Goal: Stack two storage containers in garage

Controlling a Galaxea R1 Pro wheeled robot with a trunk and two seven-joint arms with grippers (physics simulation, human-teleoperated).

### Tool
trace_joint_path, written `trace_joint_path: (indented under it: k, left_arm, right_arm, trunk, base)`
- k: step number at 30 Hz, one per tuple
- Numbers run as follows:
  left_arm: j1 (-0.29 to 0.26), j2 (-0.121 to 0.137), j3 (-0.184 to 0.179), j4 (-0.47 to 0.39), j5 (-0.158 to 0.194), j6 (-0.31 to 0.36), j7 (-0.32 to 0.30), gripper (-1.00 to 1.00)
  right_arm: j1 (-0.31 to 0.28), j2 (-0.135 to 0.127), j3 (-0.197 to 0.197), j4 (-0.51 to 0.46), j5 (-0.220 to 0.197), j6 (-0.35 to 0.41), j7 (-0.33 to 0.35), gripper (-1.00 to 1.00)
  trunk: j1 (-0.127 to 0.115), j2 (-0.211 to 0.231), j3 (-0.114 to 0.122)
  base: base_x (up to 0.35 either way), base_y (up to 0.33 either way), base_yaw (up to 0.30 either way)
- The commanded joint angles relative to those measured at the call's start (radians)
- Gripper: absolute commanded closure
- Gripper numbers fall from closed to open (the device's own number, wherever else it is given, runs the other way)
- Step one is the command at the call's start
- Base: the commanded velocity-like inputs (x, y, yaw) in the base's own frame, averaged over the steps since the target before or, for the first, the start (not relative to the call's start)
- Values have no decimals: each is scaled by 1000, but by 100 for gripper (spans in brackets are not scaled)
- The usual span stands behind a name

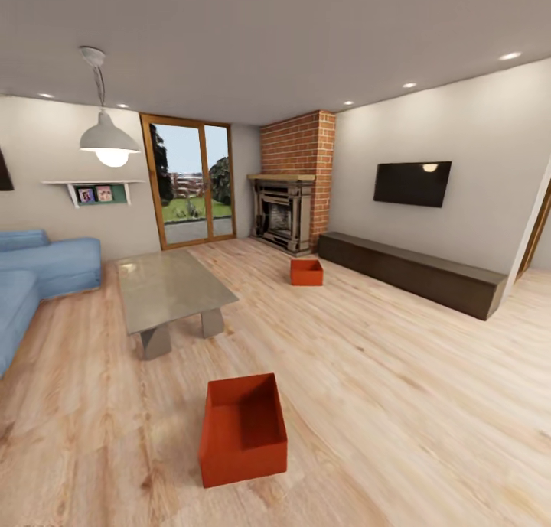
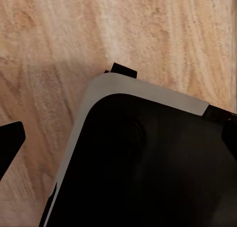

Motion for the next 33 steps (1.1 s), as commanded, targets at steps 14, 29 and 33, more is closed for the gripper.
trace_joint_path:
  k: [14,29,33]
  left_arm:
    - [0,0,-1,-1,4,-4,1,-100]
    - [0,0,-1,-1,4,-4,1,-100]
    - [0,0,-1,-1,4,-8,1,-100]
  right_arm:
    - [-1,-1,9,3,-8,-4,11,-100]
    - [-1,-3,10,3,-8,-4,13,-100]
    - [-1,-3,10,3,-8,-4,13,-100]
  trunk:
    - [1,-1,-1]
    - [1,-1,-1]
    - [1,-1,-1]
  base:
    - [299,-122,106]
    - [321,-2,0]
    - [322,62,0]
